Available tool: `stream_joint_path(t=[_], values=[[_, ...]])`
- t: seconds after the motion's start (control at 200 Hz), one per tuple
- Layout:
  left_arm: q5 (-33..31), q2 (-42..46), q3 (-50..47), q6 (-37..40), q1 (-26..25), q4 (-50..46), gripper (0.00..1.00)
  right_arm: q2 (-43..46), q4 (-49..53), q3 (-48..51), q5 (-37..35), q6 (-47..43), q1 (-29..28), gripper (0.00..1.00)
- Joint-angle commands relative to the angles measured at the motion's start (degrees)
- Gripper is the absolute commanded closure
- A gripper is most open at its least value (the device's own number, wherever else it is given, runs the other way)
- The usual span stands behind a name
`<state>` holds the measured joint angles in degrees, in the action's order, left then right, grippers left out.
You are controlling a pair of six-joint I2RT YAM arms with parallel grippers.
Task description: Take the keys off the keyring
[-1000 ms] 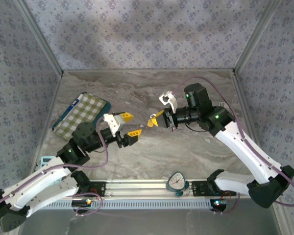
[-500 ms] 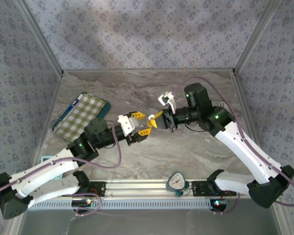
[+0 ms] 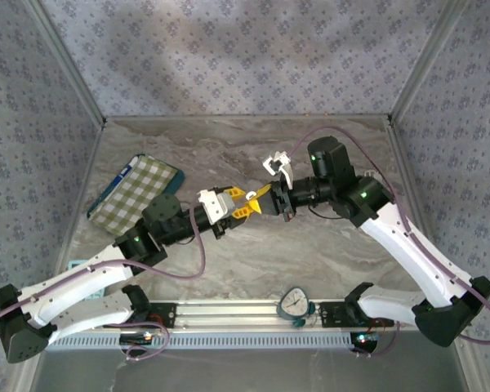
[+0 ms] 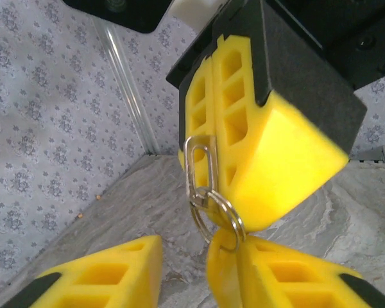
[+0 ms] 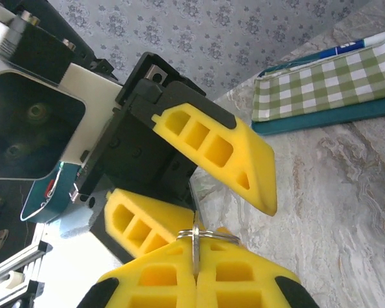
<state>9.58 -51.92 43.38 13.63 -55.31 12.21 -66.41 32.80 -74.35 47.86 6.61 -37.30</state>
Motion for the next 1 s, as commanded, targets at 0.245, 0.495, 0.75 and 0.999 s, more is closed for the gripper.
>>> stream_joint_path(t=[0.245, 0.495, 0.75, 0.999], values=[[0.3, 1.9, 2.0, -1.9, -0.3, 0.1, 0.75, 0.1, 5.2, -2.7, -1.6, -0.5, -0.4, 1.0], [0.4, 2.7, 2.6, -5.2, -0.3, -5.6, 0.73, -0.7, 8.5, -5.0, -8.2, -0.9, -0.6, 1.0], [-2.8, 5.6, 1.4, -13.1, 0.8, -4.8, 0.48, -2.2, 13.8, -7.1, -8.8, -5.2, -1.9, 1.0], [21.7, 3.2, 9.3, -21.5, 12.0, -13.8, 0.67, -0.3, 11.9, -5.3, -4.2, -10.8, -2.5, 1.0]])
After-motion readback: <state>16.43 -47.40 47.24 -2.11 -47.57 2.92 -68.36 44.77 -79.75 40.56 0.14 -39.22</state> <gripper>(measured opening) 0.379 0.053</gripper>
